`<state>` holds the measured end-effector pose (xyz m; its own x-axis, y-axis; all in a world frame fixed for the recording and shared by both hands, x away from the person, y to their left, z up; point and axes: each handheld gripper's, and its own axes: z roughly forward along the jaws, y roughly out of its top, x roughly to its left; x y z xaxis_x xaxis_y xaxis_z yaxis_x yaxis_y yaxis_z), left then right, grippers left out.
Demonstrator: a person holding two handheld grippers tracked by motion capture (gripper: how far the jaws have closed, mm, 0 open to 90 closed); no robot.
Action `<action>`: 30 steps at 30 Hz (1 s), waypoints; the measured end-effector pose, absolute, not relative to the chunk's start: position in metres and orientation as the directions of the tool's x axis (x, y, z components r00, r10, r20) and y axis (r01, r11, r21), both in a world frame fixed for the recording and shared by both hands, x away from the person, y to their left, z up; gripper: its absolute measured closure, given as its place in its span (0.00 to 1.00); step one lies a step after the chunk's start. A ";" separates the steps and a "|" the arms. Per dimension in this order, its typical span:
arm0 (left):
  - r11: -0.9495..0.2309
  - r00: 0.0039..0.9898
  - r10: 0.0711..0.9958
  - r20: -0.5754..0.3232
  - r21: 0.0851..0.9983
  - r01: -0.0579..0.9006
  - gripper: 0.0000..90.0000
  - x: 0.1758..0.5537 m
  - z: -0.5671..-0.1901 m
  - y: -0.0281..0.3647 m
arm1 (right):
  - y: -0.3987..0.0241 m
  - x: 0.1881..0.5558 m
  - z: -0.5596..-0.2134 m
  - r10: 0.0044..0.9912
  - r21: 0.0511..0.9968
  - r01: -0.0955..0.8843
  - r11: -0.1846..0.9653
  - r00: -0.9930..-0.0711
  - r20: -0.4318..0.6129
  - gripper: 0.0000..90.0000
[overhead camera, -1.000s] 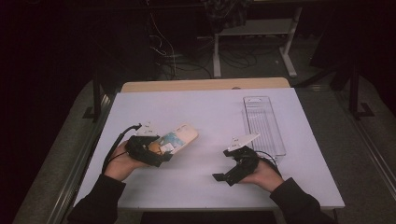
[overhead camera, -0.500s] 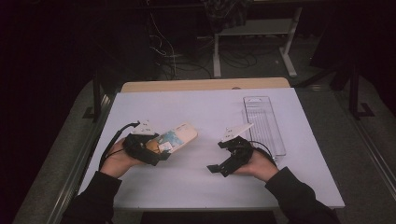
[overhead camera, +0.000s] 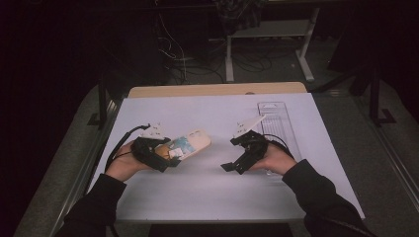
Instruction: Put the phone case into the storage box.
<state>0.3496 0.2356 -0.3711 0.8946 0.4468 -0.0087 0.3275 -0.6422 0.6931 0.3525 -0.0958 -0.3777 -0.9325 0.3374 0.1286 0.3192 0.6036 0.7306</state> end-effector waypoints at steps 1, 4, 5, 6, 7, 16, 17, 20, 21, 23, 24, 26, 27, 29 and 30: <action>-0.643 0.897 0.442 -0.009 0.694 0.324 0.13 0.352 -0.370 0.236 | -0.097 0.355 -0.377 0.334 0.728 0.318 0.607 -0.934 0.129 0.00; -0.636 0.906 0.423 -0.022 0.705 0.314 0.13 0.356 -0.368 0.235 | -0.100 0.360 -0.376 0.331 0.727 0.323 0.606 -0.933 0.139 0.00; -0.646 0.912 0.409 -0.017 0.701 0.302 0.13 0.358 -0.366 0.235 | -0.101 0.362 -0.375 0.331 0.727 0.324 0.606 -0.933 0.141 0.00; -0.643 0.913 0.407 -0.025 0.703 0.305 0.13 0.359 -0.365 0.235 | -0.102 0.363 -0.375 0.331 0.730 0.330 0.598 -0.932 0.149 0.00; -0.652 0.918 0.395 -0.016 0.700 0.293 0.13 0.360 -0.364 0.234 | -0.103 0.364 -0.374 0.333 0.730 0.330 0.599 -0.931 0.148 0.00; -0.661 0.945 0.325 -0.032 0.707 0.251 0.13 0.364 -0.363 0.220 | -0.111 0.373 -0.368 0.296 0.736 0.302 0.606 -0.944 0.144 0.00; -0.669 0.949 0.313 -0.031 0.703 0.243 0.13 0.365 -0.363 0.218 | -0.112 0.374 -0.367 0.292 0.737 0.294 0.609 -0.947 0.136 0.00; -0.676 0.957 0.289 -0.026 0.702 0.223 0.13 0.365 -0.363 0.213 | -0.115 0.377 -0.365 0.287 0.732 0.291 0.616 -0.948 0.136 0.00; -0.680 0.960 0.278 -0.025 0.701 0.215 0.13 0.366 -0.363 0.212 | -0.116 0.378 -0.364 0.288 0.733 0.293 0.613 -0.948 0.137 0.00; -0.684 0.965 0.259 -0.031 0.699 0.206 0.13 0.366 -0.363 0.210 | -0.117 0.380 -0.363 0.281 0.730 0.288 0.620 -0.950 0.136 0.00; -0.685 0.967 0.254 -0.032 0.700 0.203 0.13 0.365 -0.362 0.209 | -0.117 0.380 -0.362 0.283 0.726 0.292 0.623 -0.949 0.138 0.00; -0.691 0.969 0.246 -0.036 0.694 0.201 0.13 0.365 -0.361 0.207 | -0.116 0.381 -0.361 0.271 0.723 0.287 0.628 -0.952 0.143 0.00; -0.692 0.970 0.240 -0.036 0.695 0.197 0.13 0.365 -0.361 0.206 | -0.116 0.382 -0.360 0.266 0.720 0.285 0.633 -0.953 0.144 0.00; -0.702 0.975 0.221 -0.024 0.690 0.176 0.13 0.365 -0.360 0.205 | -0.115 0.382 -0.359 0.253 0.720 0.277 0.636 -0.957 0.144 0.00; -0.706 0.977 0.213 -0.025 0.687 0.171 0.13 0.365 -0.360 0.204 | -0.114 0.383 -0.359 0.248 0.722 0.273 0.636 -0.958 0.144 0.00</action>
<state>0.3648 0.2038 -0.3597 0.9768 0.2128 -0.0250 0.1714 -0.7059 0.6872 0.3826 -0.1143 -0.3590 -0.9581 0.2477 0.1439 0.2728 0.6355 0.7223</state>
